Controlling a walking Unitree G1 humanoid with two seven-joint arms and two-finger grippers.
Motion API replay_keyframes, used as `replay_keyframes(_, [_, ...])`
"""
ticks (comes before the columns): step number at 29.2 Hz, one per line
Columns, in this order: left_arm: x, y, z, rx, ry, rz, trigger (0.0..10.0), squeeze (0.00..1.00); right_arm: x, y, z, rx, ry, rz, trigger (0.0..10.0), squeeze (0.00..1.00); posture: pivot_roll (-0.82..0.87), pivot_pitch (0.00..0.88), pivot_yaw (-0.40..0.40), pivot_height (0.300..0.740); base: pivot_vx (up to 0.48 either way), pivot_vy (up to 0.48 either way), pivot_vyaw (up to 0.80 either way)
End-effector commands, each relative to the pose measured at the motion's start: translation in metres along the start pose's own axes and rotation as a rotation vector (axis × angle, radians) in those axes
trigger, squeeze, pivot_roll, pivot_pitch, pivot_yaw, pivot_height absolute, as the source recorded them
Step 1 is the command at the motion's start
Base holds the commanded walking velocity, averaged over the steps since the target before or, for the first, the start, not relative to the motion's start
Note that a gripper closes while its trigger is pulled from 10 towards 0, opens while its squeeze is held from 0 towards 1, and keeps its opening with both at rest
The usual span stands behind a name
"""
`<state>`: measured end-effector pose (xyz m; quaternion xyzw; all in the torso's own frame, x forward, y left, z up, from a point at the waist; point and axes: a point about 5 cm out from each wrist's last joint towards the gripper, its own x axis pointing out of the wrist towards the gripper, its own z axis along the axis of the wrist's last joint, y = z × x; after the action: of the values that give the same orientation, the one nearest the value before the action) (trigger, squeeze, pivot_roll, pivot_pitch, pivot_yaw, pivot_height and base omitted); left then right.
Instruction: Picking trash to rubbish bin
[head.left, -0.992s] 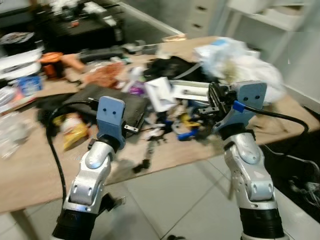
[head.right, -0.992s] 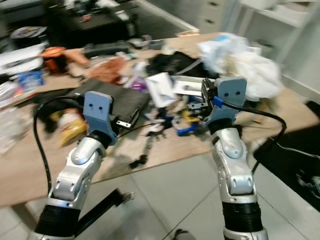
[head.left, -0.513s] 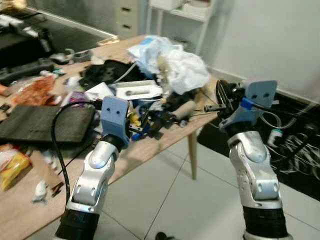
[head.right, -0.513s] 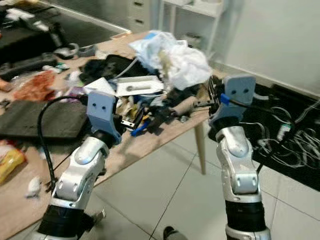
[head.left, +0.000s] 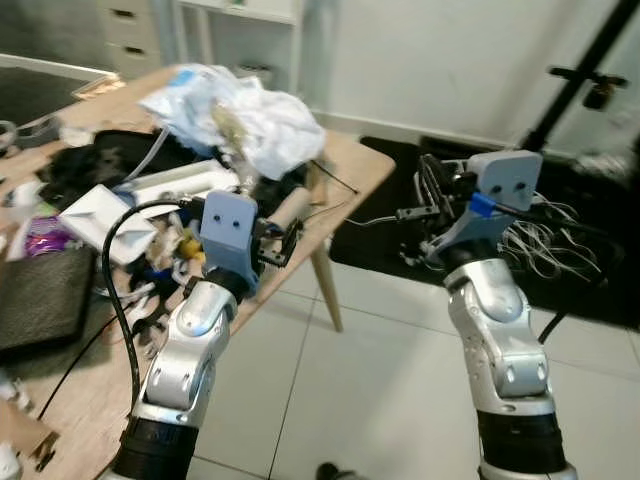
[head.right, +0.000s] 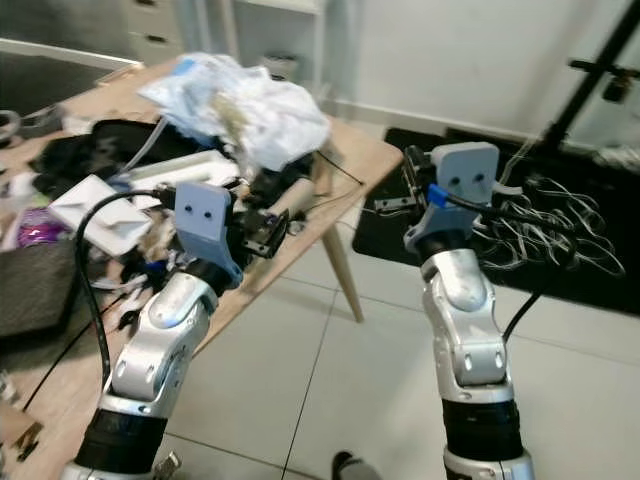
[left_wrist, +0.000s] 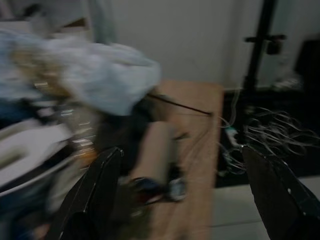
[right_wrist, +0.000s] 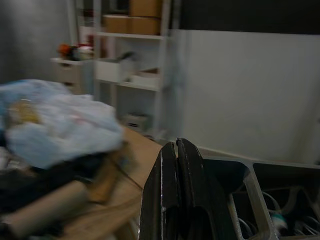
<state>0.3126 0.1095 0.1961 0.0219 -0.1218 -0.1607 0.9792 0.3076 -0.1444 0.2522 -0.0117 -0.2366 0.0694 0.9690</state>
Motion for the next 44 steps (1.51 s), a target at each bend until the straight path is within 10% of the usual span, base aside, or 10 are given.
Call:
replay_keyframes(1, [-0.0017, -0.0003, -0.0026, -0.008, 0.009, -0.006, 10.0, 0.0, -0.003, -0.004, -0.0004, -0.006, 0.004, -0.013, 10.0, 0.0, -0.03, 0.163, 0.009, 0.74, 0.0, 0.0, -0.8])
replay_keyframes(44, [-0.0008, -0.0025, -0.0018, -0.017, 0.001, -0.022, 10.0, 0.0, -0.0073, -0.0028, -0.0068, -0.008, 0.035, -0.013, 10.0, 0.0, -0.03, 0.16, 0.008, 0.74, 0.0, 0.0, -0.8])
